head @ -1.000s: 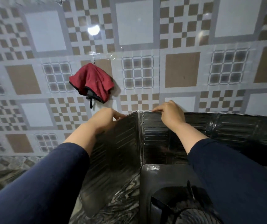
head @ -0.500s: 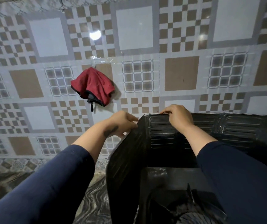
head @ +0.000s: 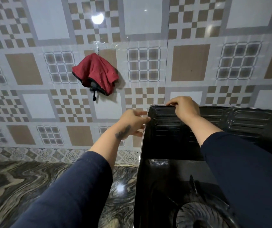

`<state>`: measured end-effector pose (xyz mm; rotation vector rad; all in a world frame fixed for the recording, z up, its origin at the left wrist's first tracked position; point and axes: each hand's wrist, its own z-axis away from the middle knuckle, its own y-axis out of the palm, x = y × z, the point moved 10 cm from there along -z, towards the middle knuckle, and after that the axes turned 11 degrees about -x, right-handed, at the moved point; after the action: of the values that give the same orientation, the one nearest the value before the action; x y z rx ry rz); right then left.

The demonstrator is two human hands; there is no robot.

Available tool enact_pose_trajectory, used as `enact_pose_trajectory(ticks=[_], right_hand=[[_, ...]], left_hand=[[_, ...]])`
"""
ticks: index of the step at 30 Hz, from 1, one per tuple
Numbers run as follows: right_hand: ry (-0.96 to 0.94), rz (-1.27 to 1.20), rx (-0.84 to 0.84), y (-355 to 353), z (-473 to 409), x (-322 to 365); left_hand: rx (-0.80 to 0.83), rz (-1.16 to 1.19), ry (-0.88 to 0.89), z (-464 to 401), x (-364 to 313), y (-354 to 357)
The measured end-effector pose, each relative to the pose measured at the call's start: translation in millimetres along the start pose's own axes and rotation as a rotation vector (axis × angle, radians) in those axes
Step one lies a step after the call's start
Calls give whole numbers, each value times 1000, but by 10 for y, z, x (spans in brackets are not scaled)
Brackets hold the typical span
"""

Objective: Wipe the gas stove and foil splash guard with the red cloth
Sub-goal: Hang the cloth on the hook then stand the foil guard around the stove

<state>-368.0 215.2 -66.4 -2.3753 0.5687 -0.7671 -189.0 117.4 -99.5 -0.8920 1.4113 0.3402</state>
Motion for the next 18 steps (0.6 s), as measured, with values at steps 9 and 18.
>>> enact_pose_trajectory(ticks=[9,18], right_hand=[[-38,-4,-37,78,28,138],[-130,39,-58,44,52,226]], left_hand=[[-36,46,-25,-57,93,-41],[-121,-1,12,-90,131,-136]])
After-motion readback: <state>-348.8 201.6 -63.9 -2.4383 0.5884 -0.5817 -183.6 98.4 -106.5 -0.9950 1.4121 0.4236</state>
